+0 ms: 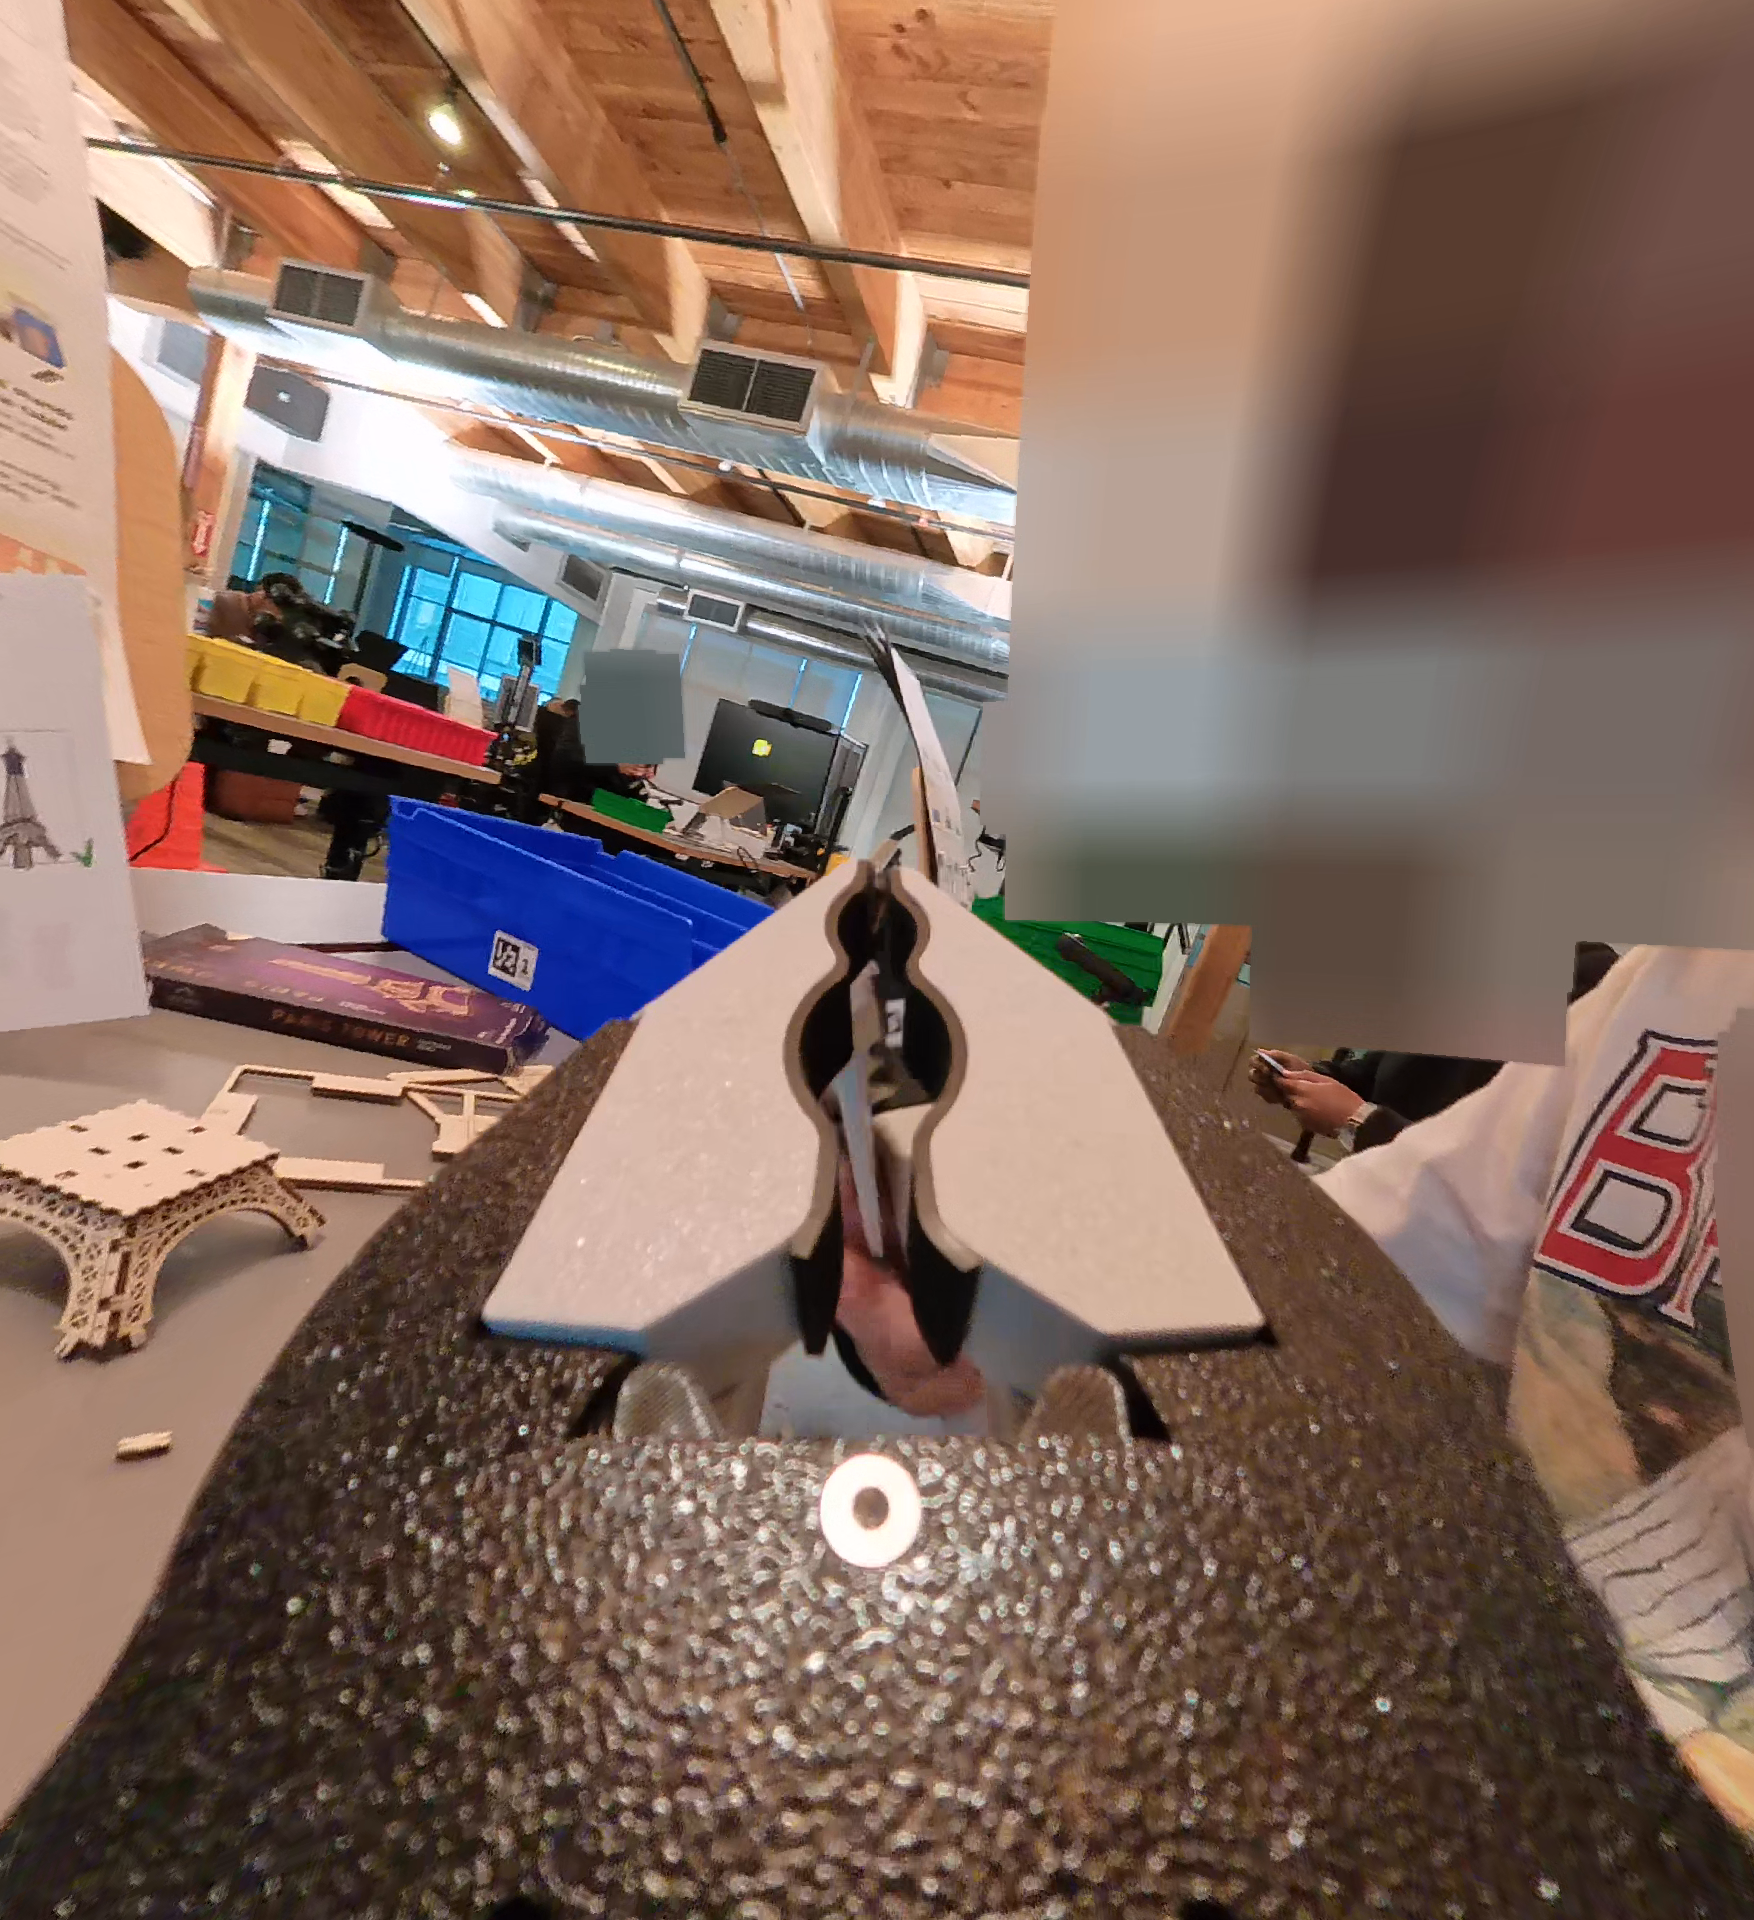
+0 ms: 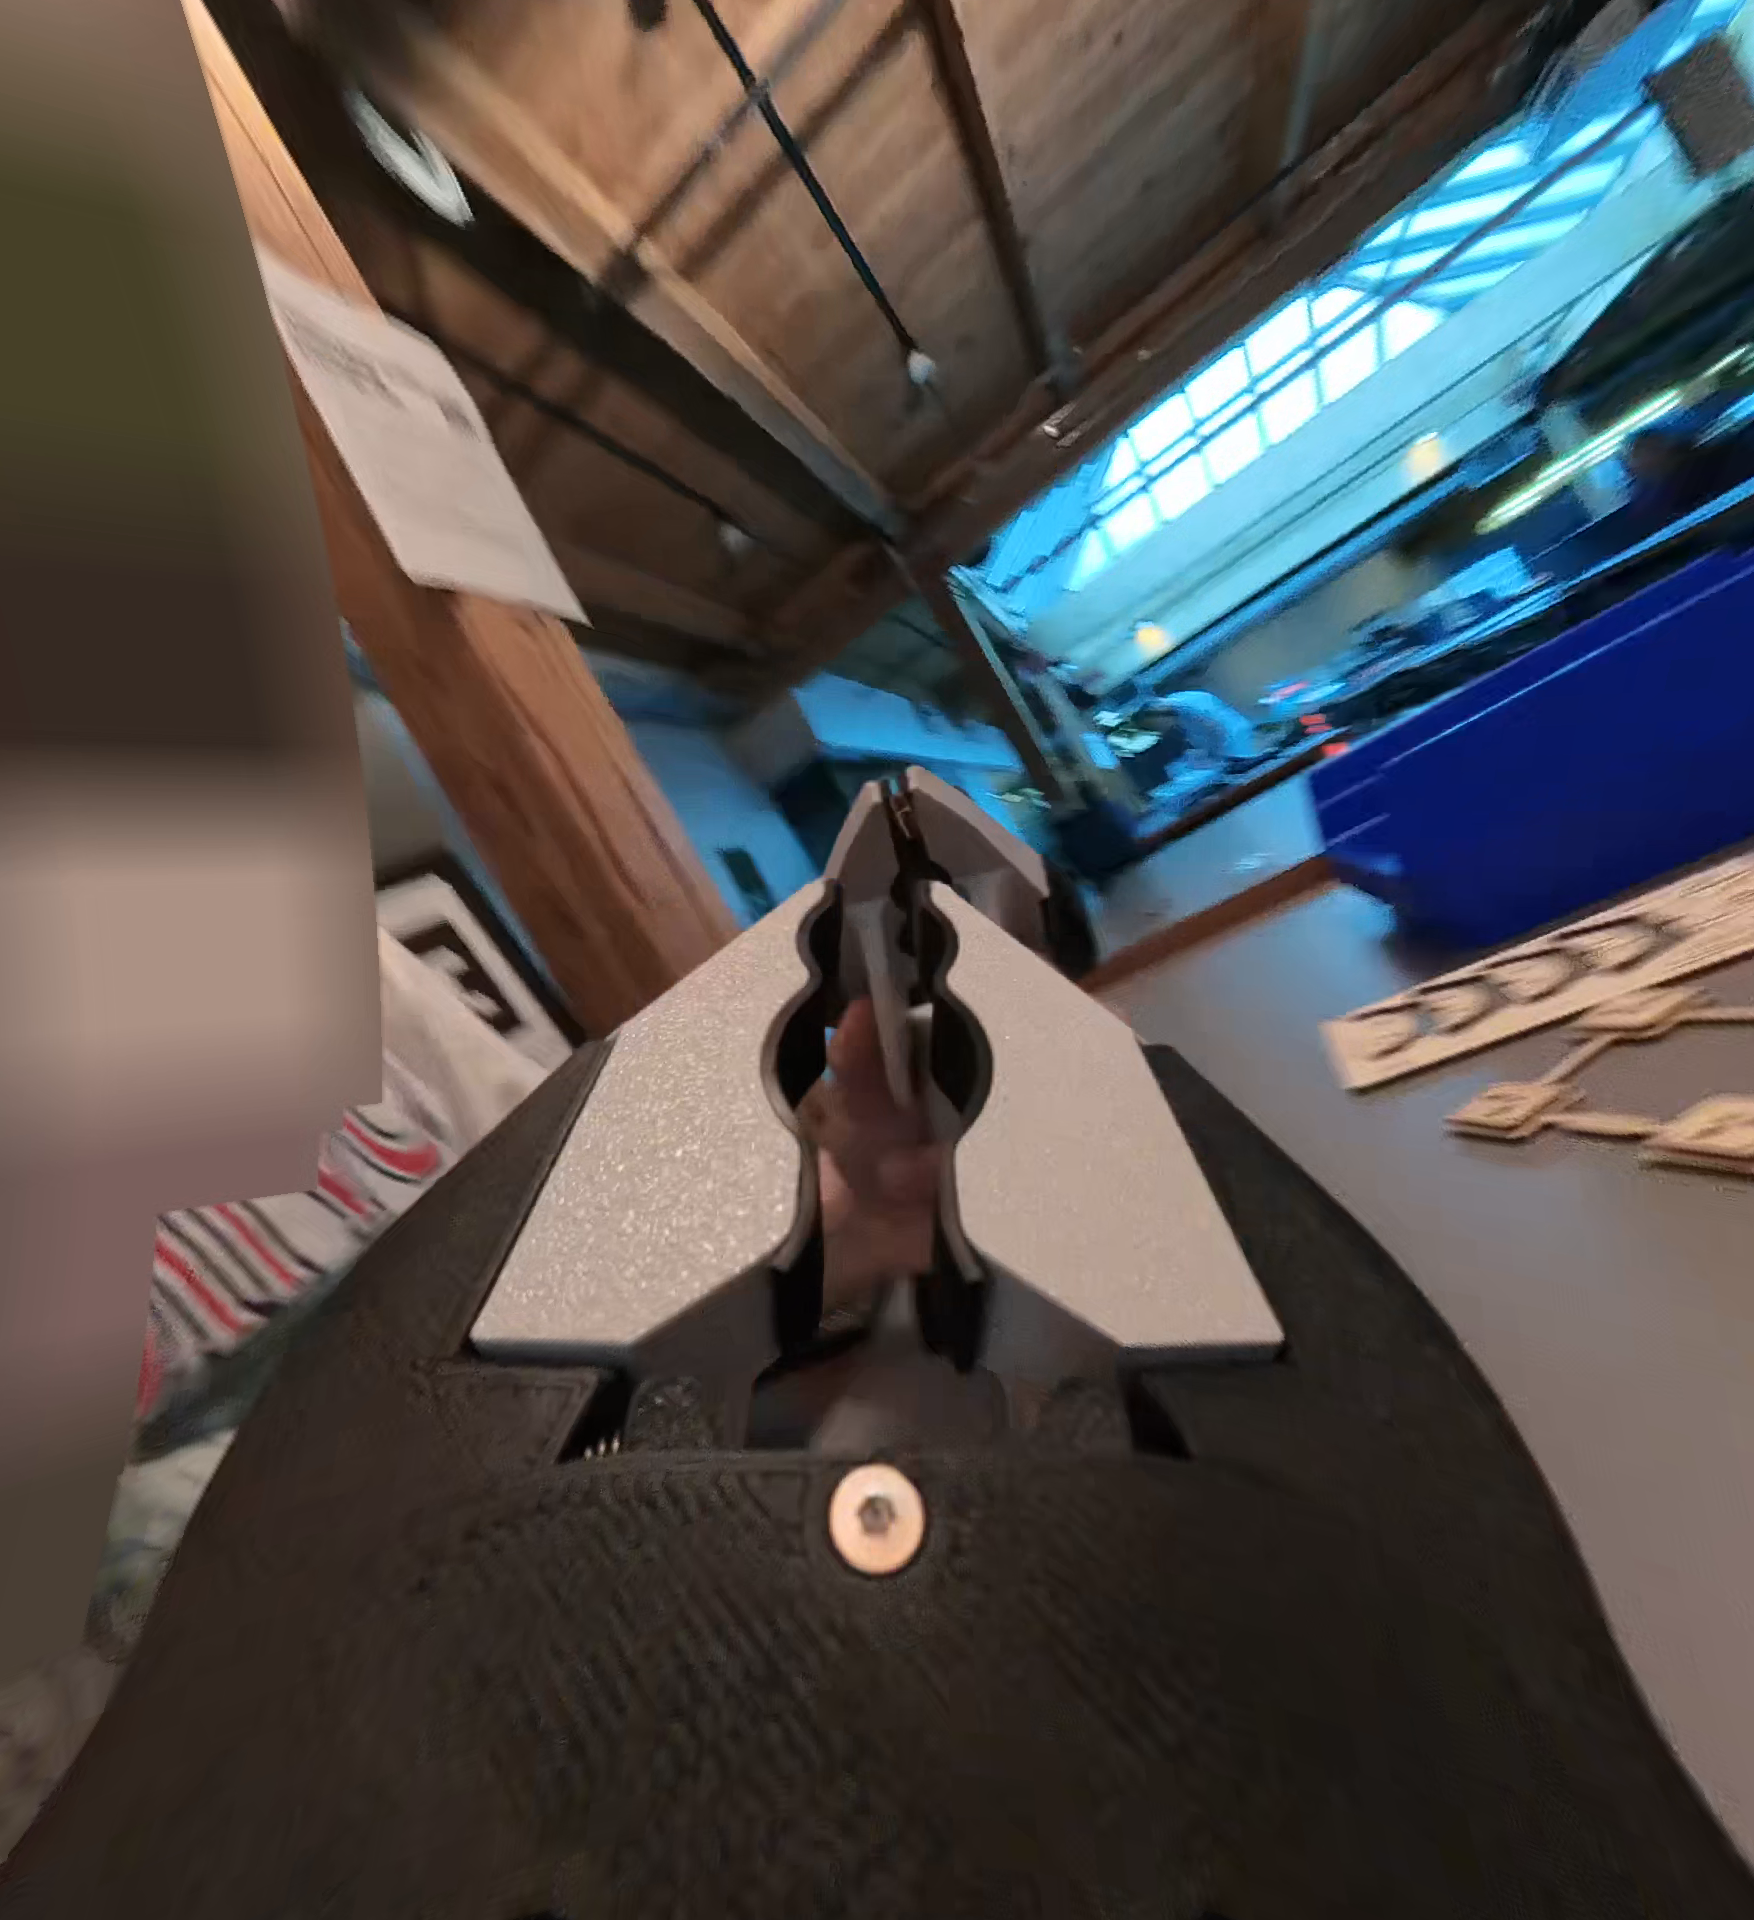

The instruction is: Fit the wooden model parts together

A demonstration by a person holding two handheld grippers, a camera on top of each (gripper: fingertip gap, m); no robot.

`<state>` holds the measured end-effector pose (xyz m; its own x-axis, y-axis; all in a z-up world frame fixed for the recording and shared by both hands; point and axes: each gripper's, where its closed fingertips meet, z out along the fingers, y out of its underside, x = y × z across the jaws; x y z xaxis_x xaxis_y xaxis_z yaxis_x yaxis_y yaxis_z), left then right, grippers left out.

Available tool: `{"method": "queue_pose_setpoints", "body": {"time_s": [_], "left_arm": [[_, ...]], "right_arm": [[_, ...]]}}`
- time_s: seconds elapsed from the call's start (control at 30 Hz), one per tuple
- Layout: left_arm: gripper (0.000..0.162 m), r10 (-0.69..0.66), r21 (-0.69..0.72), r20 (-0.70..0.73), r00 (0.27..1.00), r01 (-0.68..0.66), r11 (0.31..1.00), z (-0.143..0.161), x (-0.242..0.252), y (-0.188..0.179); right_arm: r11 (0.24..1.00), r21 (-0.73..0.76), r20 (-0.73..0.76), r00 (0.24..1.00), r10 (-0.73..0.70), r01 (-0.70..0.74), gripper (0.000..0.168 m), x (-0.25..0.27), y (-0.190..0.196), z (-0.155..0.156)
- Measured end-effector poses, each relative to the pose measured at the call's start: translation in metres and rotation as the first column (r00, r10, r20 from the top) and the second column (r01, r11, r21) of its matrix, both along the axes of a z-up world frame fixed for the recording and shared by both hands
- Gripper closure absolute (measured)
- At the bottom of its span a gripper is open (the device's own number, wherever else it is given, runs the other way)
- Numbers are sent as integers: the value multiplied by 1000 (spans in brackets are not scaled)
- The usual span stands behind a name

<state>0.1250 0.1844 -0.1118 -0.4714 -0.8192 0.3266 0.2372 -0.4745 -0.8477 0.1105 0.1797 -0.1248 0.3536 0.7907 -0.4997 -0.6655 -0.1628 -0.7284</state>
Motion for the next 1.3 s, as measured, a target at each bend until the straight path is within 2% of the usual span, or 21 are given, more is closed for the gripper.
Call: {"method": "queue_pose_setpoints", "body": {"time_s": [0.07, 0.13, 0.2, 0.37, 1.1, 1.2, 1.3], "left_arm": [[162, -2, -3, -26, 1000, 2, 1000, -3, 1, 1], [162, -6, -9, -41, 999, 6, 1000, -5, 2, 1], [162, -11, -16, -43, 999, 10, 1000, -5, 2, 1], [162, -26, -24, -46, 999, 25, 999, -6, 3, -2], [162, -46, -20, -54, 997, 45, 999, -9, 3, -4], [162, -47, 20, -75, 996, 49, 999, -11, 2, -4], [161, -22, 136, -129, 991, 40, 990, -15, 1, -4]], "right_arm": [[994, 54, 131, 986, -103, 97, 157, -1, 1, 1], [979, 84, 194, 961, -199, 185, 162, 5, 5, 1], [971, 97, 232, 944, -235, 218, 163, 8, 7, -3], [969, 111, 270, 931, -244, 222, 163, 5, 7, -4], [976, 80, 252, 943, -219, 205, 168, 8, 7, -4], [977, 83, 271, 939, -211, 196, 168, 7, 7, -5], [979, 81, 308, 929, -205, 189, 168, 5, 7, -10]]}}
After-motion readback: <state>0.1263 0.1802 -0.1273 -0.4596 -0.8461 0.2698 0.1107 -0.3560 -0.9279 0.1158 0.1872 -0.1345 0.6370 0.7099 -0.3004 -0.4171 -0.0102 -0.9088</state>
